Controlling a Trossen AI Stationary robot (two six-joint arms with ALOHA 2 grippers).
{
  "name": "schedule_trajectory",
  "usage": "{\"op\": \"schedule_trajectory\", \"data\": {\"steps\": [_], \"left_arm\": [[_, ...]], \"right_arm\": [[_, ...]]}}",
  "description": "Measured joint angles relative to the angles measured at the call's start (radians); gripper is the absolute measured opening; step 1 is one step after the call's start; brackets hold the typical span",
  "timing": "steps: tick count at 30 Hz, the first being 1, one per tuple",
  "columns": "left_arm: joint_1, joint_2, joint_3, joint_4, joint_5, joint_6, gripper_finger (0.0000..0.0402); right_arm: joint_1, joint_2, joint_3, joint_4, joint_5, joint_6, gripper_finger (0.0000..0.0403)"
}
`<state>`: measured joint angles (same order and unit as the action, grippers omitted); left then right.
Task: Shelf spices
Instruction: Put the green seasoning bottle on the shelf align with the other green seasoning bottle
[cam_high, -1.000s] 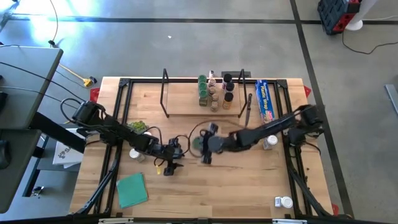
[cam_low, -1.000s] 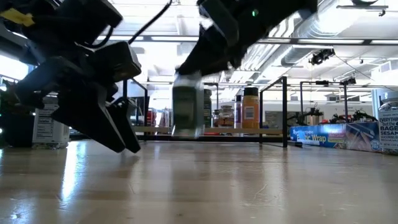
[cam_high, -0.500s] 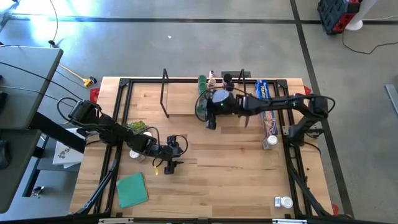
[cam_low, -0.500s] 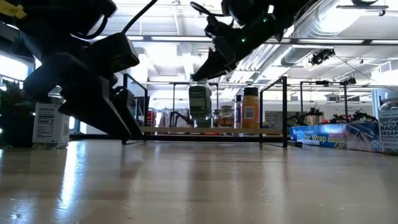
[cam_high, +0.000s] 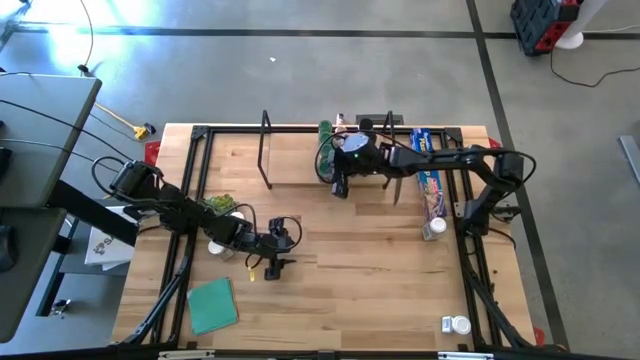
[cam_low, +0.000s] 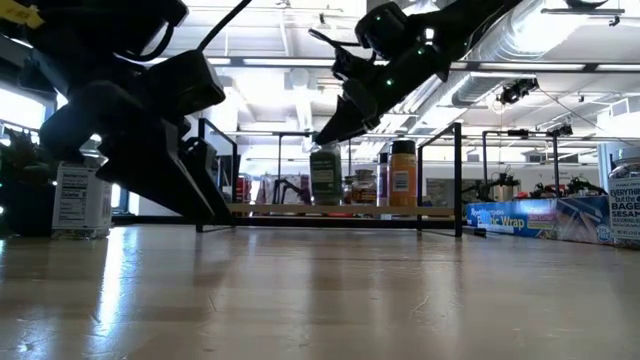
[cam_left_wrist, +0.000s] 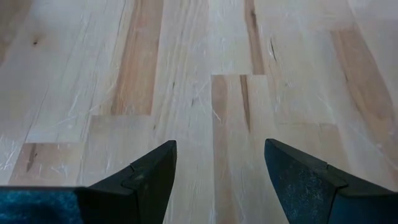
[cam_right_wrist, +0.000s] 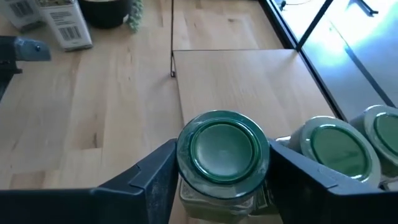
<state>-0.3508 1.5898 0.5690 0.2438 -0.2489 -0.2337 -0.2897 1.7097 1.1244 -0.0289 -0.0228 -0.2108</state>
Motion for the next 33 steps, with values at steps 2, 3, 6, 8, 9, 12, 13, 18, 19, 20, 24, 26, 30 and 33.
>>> {"op": "schedule_trajectory", "data": {"steps": [2, 3, 6, 8, 9, 12, 13, 18, 19, 20, 24, 26, 30, 33], "left_arm": [[0.0, 0.0, 0.0, 0.001, 0.0, 0.0, 0.0239], [0.0, 0.0, 0.0, 0.002, 0.0, 0.0, 0.0239], [0.0, 0.0, 0.0, 0.003, 0.0, 0.0, 0.0239], [0.0, 0.0, 0.0, 0.004, 0.0, 0.0, 0.0239], [0.0, 0.0, 0.0, 0.005, 0.0, 0.0, 0.0239], [0.0, 0.0, 0.0, 0.009, 0.0, 0.0, 0.0239], [0.0, 0.0, 0.0, 0.009, 0.0, 0.0, 0.0239], [0.0, 0.0, 0.0, 0.009, 0.002, 0.0, 0.0239], [0.0, 0.0, 0.0, 0.009, 0.002, 0.0, 0.0239], [0.0, 0.0, 0.0, 0.009, 0.002, 0.0, 0.0239], [0.0, 0.0, 0.0, 0.009, 0.003, 0.0, 0.0239], [0.0, 0.0, 0.0, 0.009, 0.003, 0.0, 0.0239], [0.0, 0.0, 0.0, 0.008, 0.003, 0.0, 0.0239], [0.0, 0.0, 0.0, 0.008, 0.003, -0.001, 0.0239]], "right_arm": [[0.0, 0.004, 0.0, 0.002, -0.001, -0.008, 0.0216], [0.0, 0.005, 0.0, 0.0, -0.001, -0.016, 0.0216], [0.001, 0.005, 0.0, 0.001, -0.001, -0.065, 0.0218], [0.0, 0.005, 0.0, 0.003, -0.002, -0.106, 0.0219], [0.0, 0.005, 0.0, 0.003, -0.001, -0.129, 0.022], [0.001, 0.005, 0.0, 0.003, 0.021, -0.186, 0.022], [0.002, 0.005, 0.0, 0.003, 0.033, -0.194, 0.0221], [0.0, 0.005, 0.0, 0.002, 0.083, -0.202, 0.0221], [0.0, 0.005, 0.0, 0.002, 0.083, -0.209, 0.0222], [0.0, 0.005, 0.0, 0.002, 0.083, -0.212, 0.0222], [0.0, 0.005, 0.0, 0.002, 0.081, -0.217, 0.0222], [0.0, 0.005, 0.0, 0.002, 0.068, -0.217, 0.0222], [0.0, 0.005, 0.0, 0.002, 0.037, -0.217, 0.0222], [0.0, 0.005, 0.0, 0.002, 0.026, -0.215, 0.0223]]}}
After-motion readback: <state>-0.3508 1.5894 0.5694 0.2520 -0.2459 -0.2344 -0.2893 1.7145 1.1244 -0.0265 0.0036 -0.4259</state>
